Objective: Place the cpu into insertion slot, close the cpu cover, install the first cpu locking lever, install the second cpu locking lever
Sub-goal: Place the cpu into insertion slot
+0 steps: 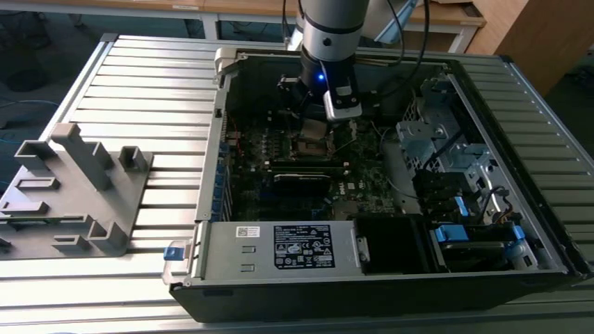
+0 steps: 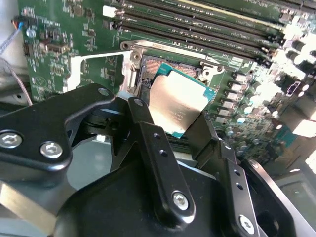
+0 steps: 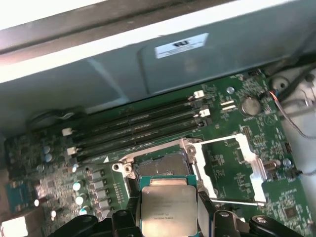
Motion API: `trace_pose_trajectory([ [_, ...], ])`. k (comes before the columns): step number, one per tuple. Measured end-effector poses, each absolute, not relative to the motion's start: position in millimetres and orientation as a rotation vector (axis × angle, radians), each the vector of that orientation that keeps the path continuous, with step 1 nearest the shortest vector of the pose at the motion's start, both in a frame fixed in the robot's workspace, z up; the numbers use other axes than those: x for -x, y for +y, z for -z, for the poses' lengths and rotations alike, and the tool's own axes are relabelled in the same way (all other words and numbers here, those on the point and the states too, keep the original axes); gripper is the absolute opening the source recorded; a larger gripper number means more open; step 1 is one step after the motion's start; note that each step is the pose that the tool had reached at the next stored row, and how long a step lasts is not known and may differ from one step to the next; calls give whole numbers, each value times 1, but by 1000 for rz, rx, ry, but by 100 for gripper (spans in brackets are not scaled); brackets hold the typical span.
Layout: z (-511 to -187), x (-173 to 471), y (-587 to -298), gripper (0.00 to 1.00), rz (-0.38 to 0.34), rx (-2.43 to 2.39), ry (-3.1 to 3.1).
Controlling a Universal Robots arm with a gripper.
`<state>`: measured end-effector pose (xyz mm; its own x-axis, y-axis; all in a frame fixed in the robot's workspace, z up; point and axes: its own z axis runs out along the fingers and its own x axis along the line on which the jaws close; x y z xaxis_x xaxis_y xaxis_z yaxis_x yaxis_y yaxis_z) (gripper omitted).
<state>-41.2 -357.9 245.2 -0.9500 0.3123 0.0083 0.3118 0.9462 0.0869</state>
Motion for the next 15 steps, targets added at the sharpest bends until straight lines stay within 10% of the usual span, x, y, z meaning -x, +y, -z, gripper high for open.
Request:
trace_pose_trajectory([
  [15,-243,41,-358,54,-134,-895,2991],
])
